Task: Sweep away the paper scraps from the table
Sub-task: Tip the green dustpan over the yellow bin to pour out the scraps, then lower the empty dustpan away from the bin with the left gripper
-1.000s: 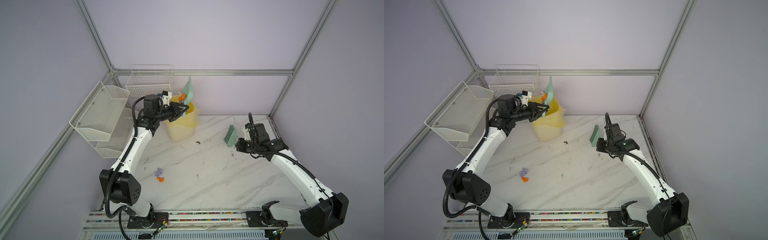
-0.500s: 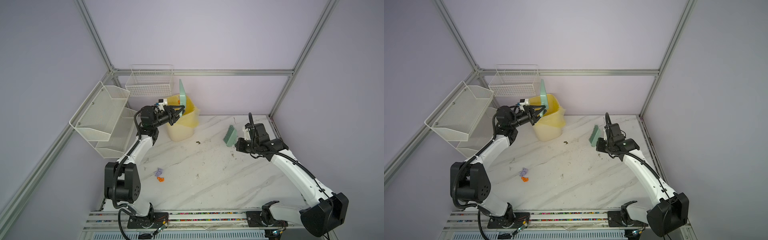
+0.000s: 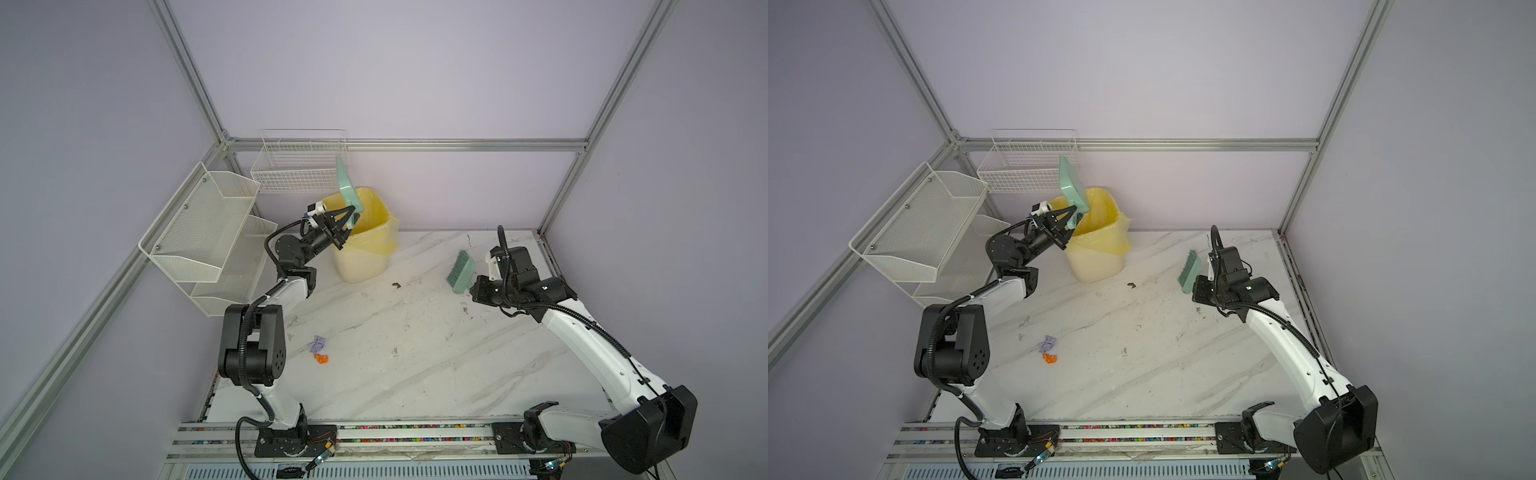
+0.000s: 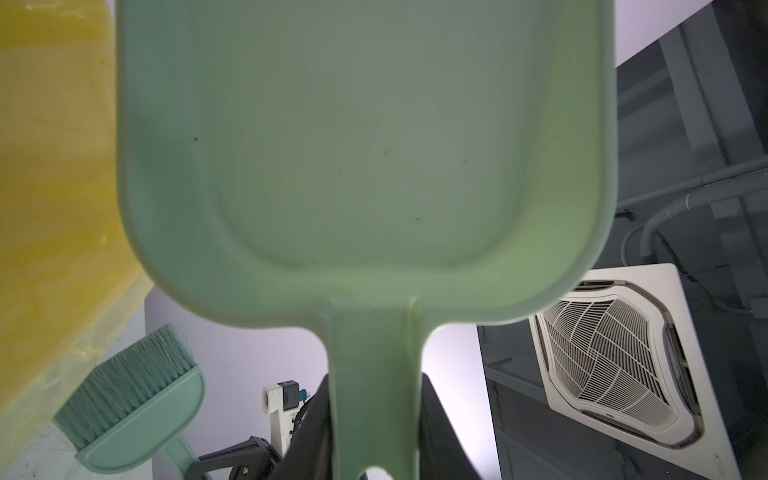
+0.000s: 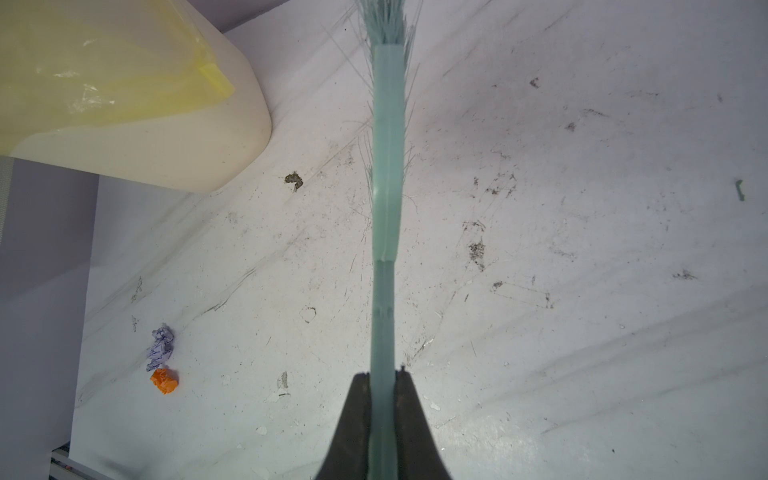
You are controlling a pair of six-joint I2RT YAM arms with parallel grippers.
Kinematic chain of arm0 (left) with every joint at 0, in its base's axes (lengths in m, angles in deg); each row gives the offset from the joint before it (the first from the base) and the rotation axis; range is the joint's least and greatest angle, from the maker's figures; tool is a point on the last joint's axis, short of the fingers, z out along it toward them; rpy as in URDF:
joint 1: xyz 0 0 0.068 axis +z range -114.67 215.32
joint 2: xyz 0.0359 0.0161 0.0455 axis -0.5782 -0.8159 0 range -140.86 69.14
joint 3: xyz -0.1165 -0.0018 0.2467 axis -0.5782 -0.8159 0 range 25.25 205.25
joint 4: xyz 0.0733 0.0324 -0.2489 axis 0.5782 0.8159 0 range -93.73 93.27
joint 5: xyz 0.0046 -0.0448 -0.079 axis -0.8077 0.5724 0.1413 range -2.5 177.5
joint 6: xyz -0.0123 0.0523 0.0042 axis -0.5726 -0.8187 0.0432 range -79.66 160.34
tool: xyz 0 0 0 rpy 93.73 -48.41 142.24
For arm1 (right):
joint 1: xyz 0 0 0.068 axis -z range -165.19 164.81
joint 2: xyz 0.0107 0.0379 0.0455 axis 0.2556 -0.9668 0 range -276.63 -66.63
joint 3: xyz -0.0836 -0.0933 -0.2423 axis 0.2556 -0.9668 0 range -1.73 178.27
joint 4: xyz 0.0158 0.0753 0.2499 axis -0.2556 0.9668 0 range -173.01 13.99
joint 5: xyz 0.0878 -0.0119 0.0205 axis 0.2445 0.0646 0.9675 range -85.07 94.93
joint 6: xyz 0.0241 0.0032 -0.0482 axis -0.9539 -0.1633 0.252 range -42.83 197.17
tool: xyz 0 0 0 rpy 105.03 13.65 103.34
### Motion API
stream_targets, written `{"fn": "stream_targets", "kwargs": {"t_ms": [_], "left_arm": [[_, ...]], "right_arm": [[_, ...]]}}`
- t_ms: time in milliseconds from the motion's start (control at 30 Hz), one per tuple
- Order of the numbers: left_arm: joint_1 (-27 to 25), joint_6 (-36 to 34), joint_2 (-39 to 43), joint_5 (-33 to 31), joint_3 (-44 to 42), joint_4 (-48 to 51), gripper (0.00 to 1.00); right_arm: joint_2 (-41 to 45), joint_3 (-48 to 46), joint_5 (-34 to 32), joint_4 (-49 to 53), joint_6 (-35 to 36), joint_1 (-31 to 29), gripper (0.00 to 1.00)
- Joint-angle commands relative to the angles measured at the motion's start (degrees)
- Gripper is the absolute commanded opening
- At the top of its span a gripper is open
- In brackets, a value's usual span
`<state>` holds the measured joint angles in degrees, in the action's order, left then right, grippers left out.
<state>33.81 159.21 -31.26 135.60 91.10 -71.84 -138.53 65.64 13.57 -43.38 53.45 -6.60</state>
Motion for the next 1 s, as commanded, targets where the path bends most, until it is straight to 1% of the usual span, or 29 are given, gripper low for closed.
{"fn": "stream_targets", "kwargs": {"t_ms": [0,167,267,400,633,733,800,967], "left_arm": [[0.04,8.16,1.34,-0.71,-1.98,-6.31,0.12],[0.10,6.98,2.41,0.44,-1.41,-5.57,0.12],[0.03,4.02,4.51,1.37,-1.98,-1.17,0.13],[-0.03,-5.57,8.80,3.18,-2.55,10.94,0.14],[-0.36,-17.52,15.98,1.60,-4.36,23.91,0.14],[-1.15,-25.51,19.91,0.76,-3.89,33.60,0.14],[-2.04,-32.08,23.33,-0.27,-2.67,42.18,0.15],[-4.74,-44.93,28.25,-2.88,0.60,57.42,0.15]], "right_arm": [[1.26,1.32,-0.43,-0.40,-0.27,0.19,0.00],[1.32,1.19,-0.38,-0.31,-0.27,0.18,0.00],[1.26,1.19,-0.30,-0.27,-0.27,0.22,0.00],[1.63,1.18,-0.38,-0.28,-0.47,0.22,0.00],[2.43,0.39,-0.05,-0.50,-0.84,0.23,0.00],[2.92,0.58,0.48,-0.55,-1.02,0.23,0.00],[3.12,0.82,0.58,-0.61,-1.44,0.18,0.00],[3.08,0.84,1.36,-1.43,-1.87,0.20,0.00]]}}
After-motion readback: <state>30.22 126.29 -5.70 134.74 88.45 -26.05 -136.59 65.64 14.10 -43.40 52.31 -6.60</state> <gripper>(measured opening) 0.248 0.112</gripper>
